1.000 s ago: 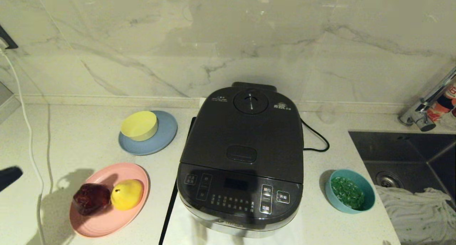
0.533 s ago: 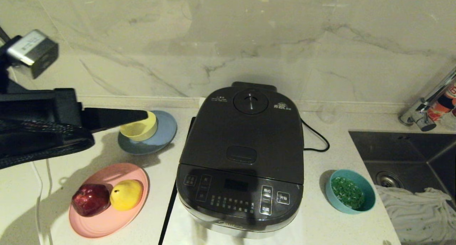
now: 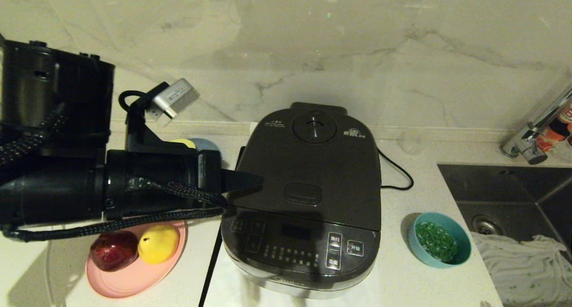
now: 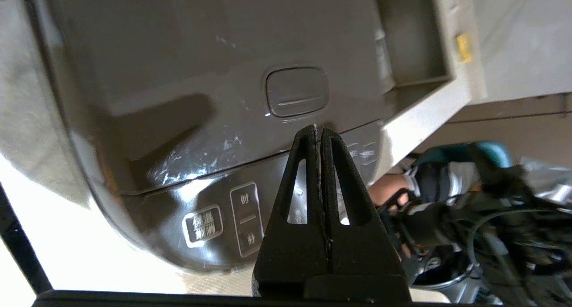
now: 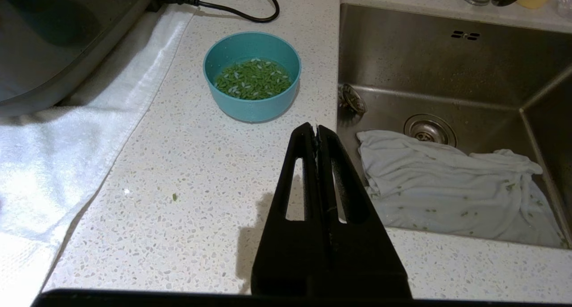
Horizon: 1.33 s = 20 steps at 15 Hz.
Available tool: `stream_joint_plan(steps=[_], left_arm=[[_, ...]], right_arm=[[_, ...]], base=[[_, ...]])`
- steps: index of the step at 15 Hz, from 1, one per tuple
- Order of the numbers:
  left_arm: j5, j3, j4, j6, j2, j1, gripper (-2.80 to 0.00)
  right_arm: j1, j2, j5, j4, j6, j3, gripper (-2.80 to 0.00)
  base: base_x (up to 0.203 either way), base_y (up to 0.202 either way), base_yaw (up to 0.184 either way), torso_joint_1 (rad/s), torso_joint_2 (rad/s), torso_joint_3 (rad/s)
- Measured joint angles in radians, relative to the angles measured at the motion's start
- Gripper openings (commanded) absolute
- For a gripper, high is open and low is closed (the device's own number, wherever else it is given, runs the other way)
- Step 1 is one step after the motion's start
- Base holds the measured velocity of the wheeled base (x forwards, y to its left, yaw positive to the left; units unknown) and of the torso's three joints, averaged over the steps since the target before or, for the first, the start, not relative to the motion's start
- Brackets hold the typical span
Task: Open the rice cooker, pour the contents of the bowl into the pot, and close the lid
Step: Open the rice cooker
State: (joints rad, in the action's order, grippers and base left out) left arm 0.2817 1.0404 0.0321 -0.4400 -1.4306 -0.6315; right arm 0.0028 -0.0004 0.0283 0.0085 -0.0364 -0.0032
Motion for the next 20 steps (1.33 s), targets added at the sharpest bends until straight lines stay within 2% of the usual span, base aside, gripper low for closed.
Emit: stream_joint_plan(steps=[3,4,7,8,11,20], left_arm=[[-0.017,0.004,-0.007,0.000,-0.035,-0.030,-2.80],[-0.041,0.004,-0.007,0.000,-0.045,-0.041,-2.80],[-0.174,0.004,-0.023,0.005,-0.093,-0.092,-2.80],[-0.187,0.006,-0.045,0.003,-0.107,-0.106,-2.80],[-0.198,0.010,-0.072,0.002,-0.138,-0.128,-2.80],[-0.217,0.027,-0.099,0.002,-0.198,-0.133,-2.80]], right_arm=[[0.000,0.000,0.000,0.000,0.000,0.000,-2.80],[0.000,0.000,0.000,0.000,0.000,0.000,-2.80],[0.000,0.000,0.000,0.001,0.000,0.000,-2.80],[0.000,0.000,0.000,0.000,0.000,0.000,-2.80],[0.000,0.000,0.000,0.000,0.000,0.000,-2.80],[0.000,0.000,0.000,0.000,0.000,0.000,-2.80]], base=[[0.000,0.000,0.000,0.000,0.00,0.000],[0.000,0.000,0.000,0.000,0.00,0.000],[0.000,0.000,0.000,0.000,0.00,0.000],[0.000,0.000,0.000,0.000,0.00,0.000],[0.000,0.000,0.000,0.000,0.00,0.000],[0.000,0.000,0.000,0.000,0.00,0.000]])
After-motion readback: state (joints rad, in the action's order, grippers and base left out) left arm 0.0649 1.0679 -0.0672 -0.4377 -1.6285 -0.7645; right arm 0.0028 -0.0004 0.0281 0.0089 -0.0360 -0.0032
